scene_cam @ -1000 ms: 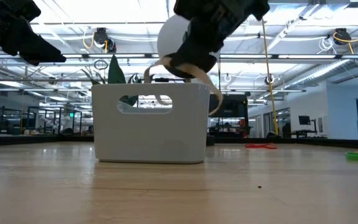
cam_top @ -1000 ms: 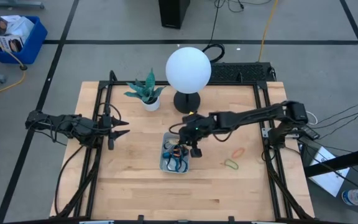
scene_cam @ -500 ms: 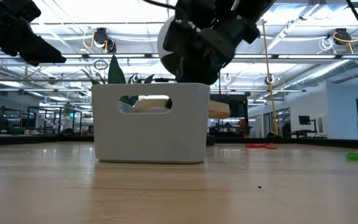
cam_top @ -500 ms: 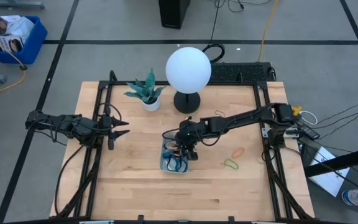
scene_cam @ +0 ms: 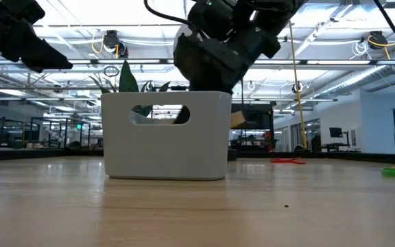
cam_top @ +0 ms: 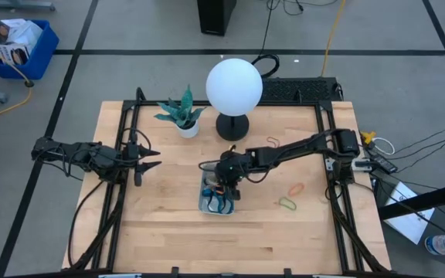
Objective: Pick and place rubber bands into bin
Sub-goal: Put the brown rubber band into the gray bin
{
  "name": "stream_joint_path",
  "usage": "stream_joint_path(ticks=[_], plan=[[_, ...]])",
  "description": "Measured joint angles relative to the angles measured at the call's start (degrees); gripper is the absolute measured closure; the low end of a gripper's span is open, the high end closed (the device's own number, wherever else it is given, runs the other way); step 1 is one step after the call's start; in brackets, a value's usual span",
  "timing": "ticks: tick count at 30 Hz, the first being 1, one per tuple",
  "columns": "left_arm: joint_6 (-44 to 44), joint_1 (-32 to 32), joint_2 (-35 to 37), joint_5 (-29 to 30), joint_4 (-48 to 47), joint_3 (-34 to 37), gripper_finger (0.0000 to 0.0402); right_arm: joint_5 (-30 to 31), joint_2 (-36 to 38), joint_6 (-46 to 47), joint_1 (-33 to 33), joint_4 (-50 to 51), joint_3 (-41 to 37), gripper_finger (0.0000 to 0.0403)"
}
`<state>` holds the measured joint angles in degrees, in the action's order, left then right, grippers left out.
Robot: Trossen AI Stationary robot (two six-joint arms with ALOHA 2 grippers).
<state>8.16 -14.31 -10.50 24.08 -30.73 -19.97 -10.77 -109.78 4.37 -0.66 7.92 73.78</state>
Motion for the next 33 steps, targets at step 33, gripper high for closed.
stream_joint_path(ticks=[33], plan=[[0.0, -0.02, 0.01, 0.02, 0.1, 0.0, 0.0236, 9.2, 0.0, 8.44, 2.2, -8.76, -5.6, 0.0395]])
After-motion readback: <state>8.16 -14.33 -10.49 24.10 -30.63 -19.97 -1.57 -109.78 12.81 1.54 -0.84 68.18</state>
